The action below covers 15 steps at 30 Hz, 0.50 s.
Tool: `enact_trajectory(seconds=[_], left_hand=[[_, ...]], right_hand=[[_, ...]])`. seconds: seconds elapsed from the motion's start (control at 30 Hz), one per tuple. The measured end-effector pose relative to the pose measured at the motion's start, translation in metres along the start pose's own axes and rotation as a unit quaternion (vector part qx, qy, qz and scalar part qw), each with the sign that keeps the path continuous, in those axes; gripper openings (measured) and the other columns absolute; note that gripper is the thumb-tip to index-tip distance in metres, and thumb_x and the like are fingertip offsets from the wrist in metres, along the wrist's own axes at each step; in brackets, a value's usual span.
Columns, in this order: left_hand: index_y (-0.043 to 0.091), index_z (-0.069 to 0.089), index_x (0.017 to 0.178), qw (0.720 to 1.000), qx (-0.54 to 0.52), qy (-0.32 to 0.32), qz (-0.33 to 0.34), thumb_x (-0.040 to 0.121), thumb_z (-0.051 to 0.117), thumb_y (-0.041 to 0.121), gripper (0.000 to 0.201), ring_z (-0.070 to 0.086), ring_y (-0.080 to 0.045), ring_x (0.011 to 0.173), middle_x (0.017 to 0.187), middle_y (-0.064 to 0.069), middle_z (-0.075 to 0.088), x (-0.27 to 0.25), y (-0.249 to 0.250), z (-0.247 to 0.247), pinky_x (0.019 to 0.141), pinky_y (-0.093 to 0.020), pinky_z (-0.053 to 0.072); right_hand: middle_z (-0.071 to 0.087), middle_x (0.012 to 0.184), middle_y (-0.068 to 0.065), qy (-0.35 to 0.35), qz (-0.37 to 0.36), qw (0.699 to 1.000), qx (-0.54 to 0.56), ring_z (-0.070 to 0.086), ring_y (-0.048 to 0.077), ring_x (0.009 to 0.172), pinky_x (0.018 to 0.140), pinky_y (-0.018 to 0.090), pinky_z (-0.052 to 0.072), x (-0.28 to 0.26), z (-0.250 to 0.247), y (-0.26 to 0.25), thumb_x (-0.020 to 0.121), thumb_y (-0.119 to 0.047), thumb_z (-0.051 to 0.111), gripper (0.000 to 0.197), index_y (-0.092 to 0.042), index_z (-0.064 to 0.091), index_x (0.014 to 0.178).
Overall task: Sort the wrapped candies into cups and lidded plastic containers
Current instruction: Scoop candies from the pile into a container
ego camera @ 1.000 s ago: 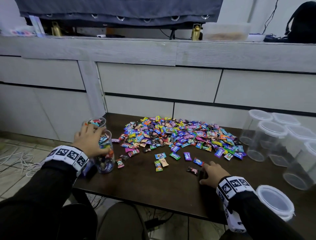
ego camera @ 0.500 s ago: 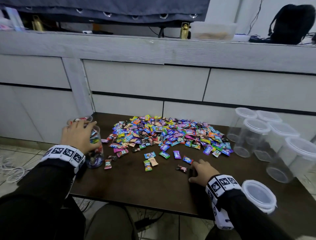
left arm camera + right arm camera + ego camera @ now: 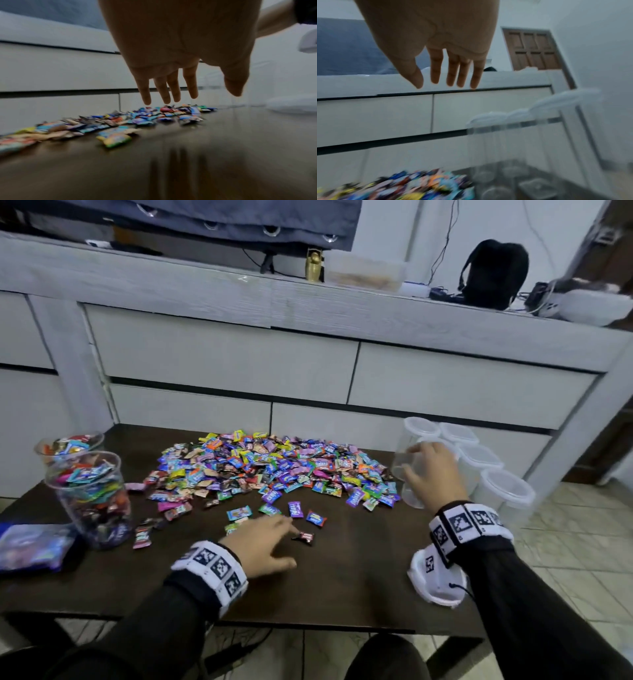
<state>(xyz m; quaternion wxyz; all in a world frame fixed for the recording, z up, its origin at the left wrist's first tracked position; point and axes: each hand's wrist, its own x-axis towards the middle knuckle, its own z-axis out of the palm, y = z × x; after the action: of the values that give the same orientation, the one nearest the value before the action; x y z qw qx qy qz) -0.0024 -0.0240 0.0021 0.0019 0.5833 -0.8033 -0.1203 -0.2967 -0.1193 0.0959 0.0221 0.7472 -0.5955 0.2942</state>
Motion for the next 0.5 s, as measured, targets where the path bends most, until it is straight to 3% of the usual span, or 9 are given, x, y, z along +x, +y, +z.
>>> enact_trajectory(seconds=[0.13, 0.2, 0.3, 0.4, 0.5], left_hand=[[0.031, 0.039, 0.142, 0.997, -0.01, -0.076, 0.026, 0.082, 0.061, 0.065, 0.073, 0.031, -0.017, 0.14, 0.156, 0.004, 0.026, 0.016, 0.019, 0.026, 0.111, -0.035, 0.033], [0.033, 0.04, 0.141, 0.996, 0.01, -0.086, 0.036, 0.079, 0.064, 0.066, 0.074, 0.029, -0.019, 0.14, 0.157, 0.005, 0.023, 0.02, 0.019, 0.032, 0.109, -0.037, 0.033], [0.037, 0.04, 0.14, 0.996, 0.022, -0.079, 0.044, 0.076, 0.062, 0.07, 0.075, 0.026, -0.017, 0.14, 0.158, 0.009, 0.02, 0.023, 0.012, 0.036, 0.108, -0.038, 0.031], [0.04, 0.039, 0.14, 0.996, 0.016, -0.078, 0.045, 0.076, 0.061, 0.072, 0.076, 0.024, -0.017, 0.141, 0.158, 0.011, 0.019, 0.023, 0.009, 0.039, 0.108, -0.039, 0.029], [0.04, 0.041, 0.138, 0.997, 0.011, -0.07, 0.041, 0.075, 0.062, 0.072, 0.074, 0.026, -0.016, 0.139, 0.155, 0.01, 0.023, 0.023, 0.009, 0.038, 0.107, -0.039, 0.03]], right_hand=[[0.05, 0.124, 0.019, 0.103, 0.105, 0.983, -0.109, 0.044, 0.037, 0.115, 0.091, 0.048, 0.04, 0.009, -0.037, 0.049, 0.077, -0.035, 0.07, 0.053, -0.01, 0.053, 0.12], [0.046, 0.131, 0.021, 0.073, 0.179, 0.974, -0.118, 0.04, 0.039, 0.121, 0.095, 0.051, 0.038, 0.009, -0.046, 0.072, 0.075, -0.049, 0.07, 0.072, -0.007, 0.046, 0.128], [0.039, 0.138, 0.022, -0.029, 0.258, 0.955, -0.141, 0.036, 0.038, 0.129, 0.104, 0.047, 0.032, 0.01, -0.043, 0.103, 0.069, -0.062, 0.07, 0.097, -0.002, 0.033, 0.137], [0.043, 0.134, 0.024, -0.072, 0.288, 0.943, -0.15, 0.042, 0.038, 0.124, 0.102, 0.044, 0.033, 0.008, -0.031, 0.12, 0.071, -0.062, 0.07, 0.097, 0.002, 0.034, 0.134], [0.045, 0.126, 0.026, -0.049, 0.282, 0.944, -0.167, 0.046, 0.043, 0.115, 0.097, 0.046, 0.038, 0.004, -0.023, 0.123, 0.074, -0.046, 0.074, 0.078, 0.002, 0.043, 0.127]])
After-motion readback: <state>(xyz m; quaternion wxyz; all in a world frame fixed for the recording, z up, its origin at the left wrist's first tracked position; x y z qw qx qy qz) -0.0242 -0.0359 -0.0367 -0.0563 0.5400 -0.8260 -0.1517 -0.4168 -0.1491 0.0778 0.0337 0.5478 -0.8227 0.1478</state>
